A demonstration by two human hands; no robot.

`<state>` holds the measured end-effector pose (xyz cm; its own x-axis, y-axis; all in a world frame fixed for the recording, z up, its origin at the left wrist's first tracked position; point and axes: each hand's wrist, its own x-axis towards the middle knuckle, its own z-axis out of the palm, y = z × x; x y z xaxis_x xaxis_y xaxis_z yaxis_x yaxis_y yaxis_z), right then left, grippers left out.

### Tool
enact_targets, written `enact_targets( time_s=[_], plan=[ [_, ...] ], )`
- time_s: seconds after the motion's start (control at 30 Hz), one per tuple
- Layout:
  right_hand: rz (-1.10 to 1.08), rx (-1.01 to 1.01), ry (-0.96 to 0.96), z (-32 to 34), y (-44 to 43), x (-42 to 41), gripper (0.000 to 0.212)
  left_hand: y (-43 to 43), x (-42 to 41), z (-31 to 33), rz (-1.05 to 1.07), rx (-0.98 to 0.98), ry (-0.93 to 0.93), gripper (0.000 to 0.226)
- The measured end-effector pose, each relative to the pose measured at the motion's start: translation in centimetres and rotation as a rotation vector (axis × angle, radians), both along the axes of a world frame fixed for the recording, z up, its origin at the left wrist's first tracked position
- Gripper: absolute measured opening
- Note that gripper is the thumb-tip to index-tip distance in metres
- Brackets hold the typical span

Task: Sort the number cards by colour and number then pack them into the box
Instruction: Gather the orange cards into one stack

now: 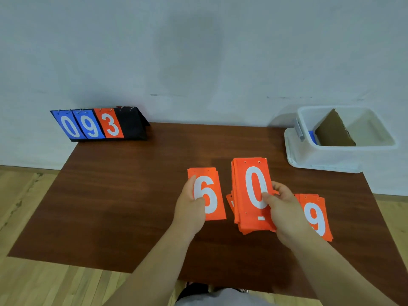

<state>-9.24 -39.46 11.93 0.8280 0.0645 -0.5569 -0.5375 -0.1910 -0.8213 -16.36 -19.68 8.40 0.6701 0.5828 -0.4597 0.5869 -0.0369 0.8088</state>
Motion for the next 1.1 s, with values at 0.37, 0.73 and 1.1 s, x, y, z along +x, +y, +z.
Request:
enact_targets(
  time_s=[0.37, 0.73, 1.1],
  plan=[
    [-0.043, 0.623, 0.075, 7.4, 8.3, -2.7, 0.030, 5.2, -0.9, 7.9, -0.173, -0.166, -0.396, 0.063],
    [-0.099, 0.353, -0.159, 9.7, 10.1, -4.3, 0.020, 4.7, -0.8, 12.0, -0.237, -0.289, -0.612, 0.042],
    [-0.013, 0.208, -0.231, 7.8, 3.7, -1.6, 0.023, -2.0, 2.2, 10.0, -0.439, -0.256, -0.519, 0.055]
  ],
)
